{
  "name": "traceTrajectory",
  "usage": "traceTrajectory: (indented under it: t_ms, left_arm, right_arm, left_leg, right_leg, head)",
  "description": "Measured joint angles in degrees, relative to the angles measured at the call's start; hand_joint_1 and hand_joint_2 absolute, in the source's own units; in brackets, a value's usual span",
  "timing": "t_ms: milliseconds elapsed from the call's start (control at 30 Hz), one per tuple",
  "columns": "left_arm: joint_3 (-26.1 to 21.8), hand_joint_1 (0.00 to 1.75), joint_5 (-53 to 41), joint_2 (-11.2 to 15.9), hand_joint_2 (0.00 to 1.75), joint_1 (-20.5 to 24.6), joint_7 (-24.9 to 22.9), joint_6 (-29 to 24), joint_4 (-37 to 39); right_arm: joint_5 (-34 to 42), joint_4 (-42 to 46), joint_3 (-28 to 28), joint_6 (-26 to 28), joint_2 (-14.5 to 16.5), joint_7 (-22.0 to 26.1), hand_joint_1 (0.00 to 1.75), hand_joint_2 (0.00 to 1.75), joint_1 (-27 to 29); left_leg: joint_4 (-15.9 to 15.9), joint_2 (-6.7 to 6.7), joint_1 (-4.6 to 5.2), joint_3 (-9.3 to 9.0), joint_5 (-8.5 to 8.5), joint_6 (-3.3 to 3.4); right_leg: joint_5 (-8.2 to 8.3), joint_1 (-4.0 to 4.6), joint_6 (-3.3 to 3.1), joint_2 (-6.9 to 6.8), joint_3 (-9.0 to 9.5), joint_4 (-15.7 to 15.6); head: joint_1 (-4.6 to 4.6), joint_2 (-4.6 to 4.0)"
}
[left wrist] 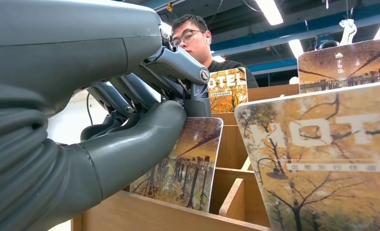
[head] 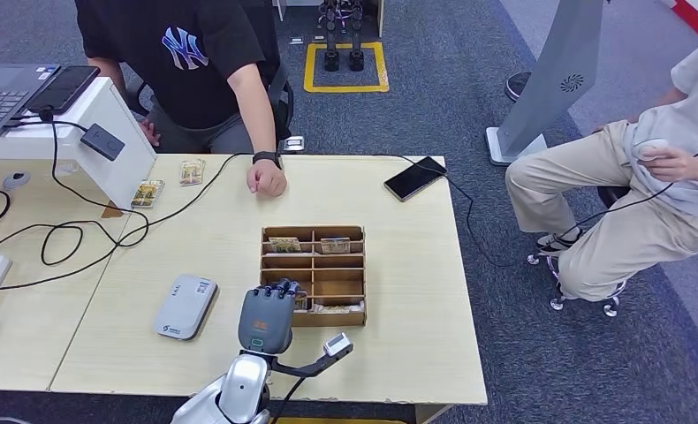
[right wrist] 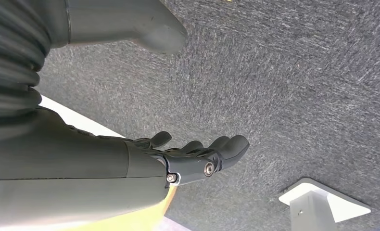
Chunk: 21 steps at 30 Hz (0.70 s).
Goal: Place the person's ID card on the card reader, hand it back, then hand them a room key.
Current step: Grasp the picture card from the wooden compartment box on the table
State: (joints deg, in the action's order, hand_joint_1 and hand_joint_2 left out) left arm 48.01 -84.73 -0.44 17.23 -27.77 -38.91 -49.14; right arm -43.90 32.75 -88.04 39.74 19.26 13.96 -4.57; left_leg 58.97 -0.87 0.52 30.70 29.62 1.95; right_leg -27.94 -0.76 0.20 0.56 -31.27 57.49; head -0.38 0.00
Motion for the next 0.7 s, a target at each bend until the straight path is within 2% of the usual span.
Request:
traceTrajectory:
  t_ms: [33,100,167,233,300,367,467,700]
  left_arm:
    - [-0.35,1.75,0.19,-0.19,1.75,-0.68,1.58,-0.26,-0.93]
    - [-3.34,1.75,0.92,-1.46,1.75,-4.46,9.62,-0.93,-7.03]
    - [-9.94,1.75,2.12,-4.50,1.75,-9.38,21.90,-1.29,-15.43]
    - [-18.09,1.75,4.07,-8.22,1.75,-12.45,32.81,-1.35,-21.08]
    - [-25.67,1.75,6.36,-10.90,1.75,-14.44,39.85,-1.37,-25.22]
    - [-31.09,1.75,7.65,-12.19,1.75,-15.88,42.87,-1.36,-28.17]
    - [-35.67,1.75,8.82,-12.69,1.75,-17.06,44.31,-1.35,-30.99]
    - [-40.29,1.75,13.59,-13.11,1.75,-18.22,46.88,-1.34,-34.58]
  right_arm:
    - [0.41,0.06,0.00,0.00,0.00,-0.28,0.00,1.75,0.01]
    - [1.40,0.37,0.00,0.00,0.00,-1.20,0.00,1.75,0.05]
    - [1.93,0.79,0.00,0.00,0.00,-1.83,0.00,1.75,0.07]
    - [2.20,1.14,0.00,0.00,0.00,-1.88,0.00,1.75,0.08]
    - [2.43,1.44,0.00,0.00,0.00,-1.79,0.00,1.75,0.09]
    - [2.52,1.67,0.00,0.00,0.00,-1.73,0.00,1.75,0.10]
    - [2.51,1.83,0.00,0.00,0.00,-1.81,0.00,1.75,0.10]
    - [2.84,1.99,0.00,0.00,0.00,-1.53,0.00,1.75,0.06]
  left_leg:
    - [0.00,0.00,0.02,-0.02,0.00,0.01]
    - [0.00,0.01,0.08,0.02,0.01,0.02]
    - [0.01,0.08,0.12,0.17,0.01,0.05]
    - [0.01,0.21,0.13,0.23,0.05,0.09]
    - [0.01,0.33,0.15,0.17,0.09,0.13]
    - [0.00,0.34,0.15,0.15,0.10,0.15]
    - [0.00,0.27,0.11,0.16,0.06,0.10]
    - [0.00,0.27,0.03,0.17,0.03,0.05]
  right_leg:
    - [0.00,-0.02,0.00,0.00,0.01,0.00]
    - [-0.01,-0.07,0.01,0.03,-0.07,0.00]
    - [0.00,-0.11,0.02,0.13,-0.25,0.00]
    - [0.01,-0.12,0.03,0.26,-0.32,-0.01]
    - [0.01,-0.13,0.03,0.37,-0.35,-0.01]
    - [0.00,-0.13,0.03,0.37,-0.36,-0.02]
    - [0.00,-0.09,0.02,0.30,-0.35,-0.01]
    - [0.00,-0.03,0.02,0.31,-0.34,0.00]
  head:
    - [-0.01,0.00]
    - [-0.04,0.00]
    - [0.03,0.00]
    - [0.16,0.00]
    - [0.18,0.00]
    - [0.11,0.00]
    - [0.05,0.00]
    - [0.04,0.00]
